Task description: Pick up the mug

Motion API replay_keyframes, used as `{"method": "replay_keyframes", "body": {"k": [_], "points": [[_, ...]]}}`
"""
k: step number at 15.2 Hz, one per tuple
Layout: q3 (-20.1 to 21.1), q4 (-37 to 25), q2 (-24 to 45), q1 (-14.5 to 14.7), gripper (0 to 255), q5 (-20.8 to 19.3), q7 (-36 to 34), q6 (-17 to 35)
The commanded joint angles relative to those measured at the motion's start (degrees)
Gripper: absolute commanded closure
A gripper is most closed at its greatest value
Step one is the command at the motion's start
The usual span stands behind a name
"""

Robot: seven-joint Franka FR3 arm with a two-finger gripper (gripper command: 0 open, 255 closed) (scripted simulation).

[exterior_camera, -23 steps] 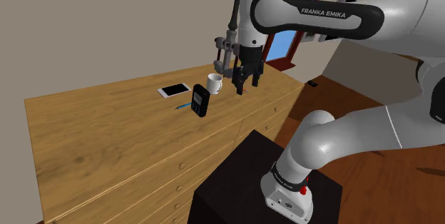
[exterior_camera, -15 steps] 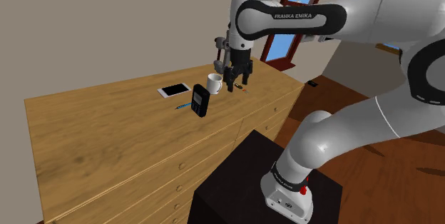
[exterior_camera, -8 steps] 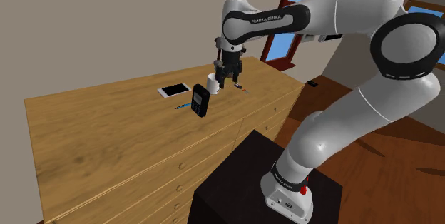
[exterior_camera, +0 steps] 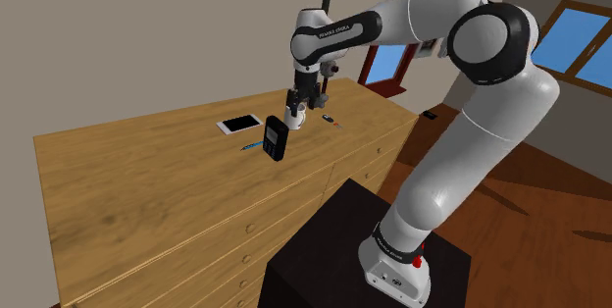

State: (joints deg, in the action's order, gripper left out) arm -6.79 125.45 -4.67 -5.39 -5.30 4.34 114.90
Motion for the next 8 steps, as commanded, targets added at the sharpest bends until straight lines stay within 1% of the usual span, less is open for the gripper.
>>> {"method": "replay_keyframes", "body": {"k": [1,8], "points": [[-0.64,-3.59,4.45,-0.45,0,0.4,1.44,1.56],[-1.79,-16.85,18.83,-2.51,0,2.79,6.07,4.84]]}}
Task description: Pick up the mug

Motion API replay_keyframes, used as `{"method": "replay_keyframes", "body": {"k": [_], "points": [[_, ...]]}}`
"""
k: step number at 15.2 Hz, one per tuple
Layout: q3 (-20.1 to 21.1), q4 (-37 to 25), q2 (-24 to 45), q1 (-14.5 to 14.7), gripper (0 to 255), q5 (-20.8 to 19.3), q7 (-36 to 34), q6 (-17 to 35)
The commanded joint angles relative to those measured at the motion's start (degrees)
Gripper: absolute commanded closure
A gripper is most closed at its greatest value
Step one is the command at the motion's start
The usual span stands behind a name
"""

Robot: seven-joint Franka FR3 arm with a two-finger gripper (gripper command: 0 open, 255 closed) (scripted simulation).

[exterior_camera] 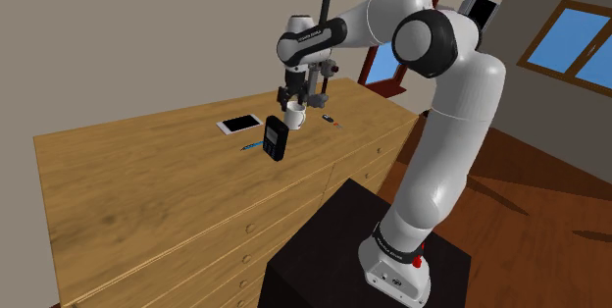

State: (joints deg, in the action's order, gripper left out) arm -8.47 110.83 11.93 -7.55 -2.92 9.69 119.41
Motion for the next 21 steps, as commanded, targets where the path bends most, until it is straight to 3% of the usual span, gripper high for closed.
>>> {"method": "replay_keyframes", "body": {"k": [1,11,12,21], "points": [[-0.16,-4.45,4.33,-0.73,0,0.8,1.34,0.51],[0.01,-2.55,7.42,-0.96,0,1.17,1.36,5.52],[0.0,-2.56,7.45,-0.98,255,1.18,1.38,5.55],[0.01,-2.56,7.42,-0.96,255,1.17,1.36,5.52]]}}
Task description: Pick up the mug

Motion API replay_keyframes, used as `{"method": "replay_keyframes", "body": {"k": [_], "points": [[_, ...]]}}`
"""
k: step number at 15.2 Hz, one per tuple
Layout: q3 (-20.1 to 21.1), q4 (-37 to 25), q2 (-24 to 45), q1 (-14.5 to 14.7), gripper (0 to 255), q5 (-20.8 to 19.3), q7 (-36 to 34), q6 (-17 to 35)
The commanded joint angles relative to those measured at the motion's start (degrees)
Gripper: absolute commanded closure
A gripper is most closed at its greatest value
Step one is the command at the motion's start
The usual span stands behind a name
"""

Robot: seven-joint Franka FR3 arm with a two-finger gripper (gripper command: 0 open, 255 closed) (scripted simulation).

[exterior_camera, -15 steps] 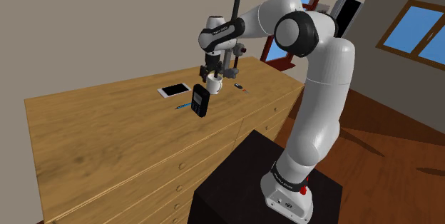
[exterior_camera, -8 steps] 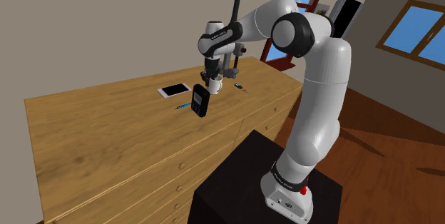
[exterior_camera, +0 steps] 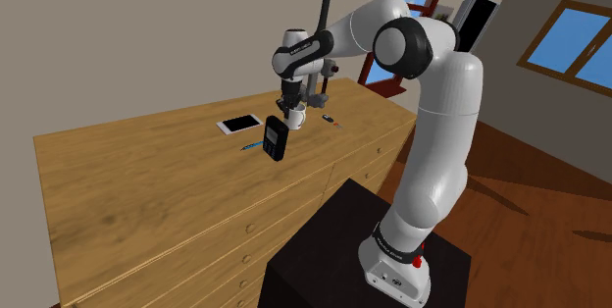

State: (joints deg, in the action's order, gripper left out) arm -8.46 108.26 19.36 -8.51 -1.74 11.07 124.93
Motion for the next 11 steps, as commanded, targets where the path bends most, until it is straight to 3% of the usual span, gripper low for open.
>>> {"method": "replay_keyframes", "body": {"k": [1,11], "points": [[-0.02,-0.23,-0.42,0.03,255,-0.05,-0.01,-0.65],[-0.18,-3.45,-3.88,0.21,255,-0.44,0.09,-7.3]]}}
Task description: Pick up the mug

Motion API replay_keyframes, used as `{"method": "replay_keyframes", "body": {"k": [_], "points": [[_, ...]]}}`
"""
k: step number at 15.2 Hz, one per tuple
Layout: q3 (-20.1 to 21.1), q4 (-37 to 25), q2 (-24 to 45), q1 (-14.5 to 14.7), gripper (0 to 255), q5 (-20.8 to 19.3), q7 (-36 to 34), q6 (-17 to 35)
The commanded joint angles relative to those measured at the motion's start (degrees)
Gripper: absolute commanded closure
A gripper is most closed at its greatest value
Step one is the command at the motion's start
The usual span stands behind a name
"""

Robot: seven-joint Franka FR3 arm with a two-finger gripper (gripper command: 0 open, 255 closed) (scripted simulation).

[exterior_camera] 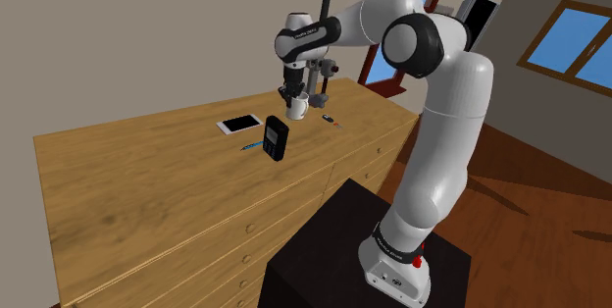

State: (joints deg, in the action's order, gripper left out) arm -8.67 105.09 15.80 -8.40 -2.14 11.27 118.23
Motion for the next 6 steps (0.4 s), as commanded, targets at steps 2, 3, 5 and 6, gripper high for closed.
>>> {"method": "replay_keyframes", "body": {"k": [2,3,5,6], "points": [[0.01,-1.11,-0.87,0.12,255,-0.1,-0.08,-1.98],[0.0,-1.53,-1.14,0.13,255,-0.13,-0.06,-2.67],[-0.01,-2.02,-1.44,0.15,255,-0.16,-0.04,-3.46],[-0.01,-2.03,-1.44,0.15,255,-0.16,-0.04,-3.46]]}}
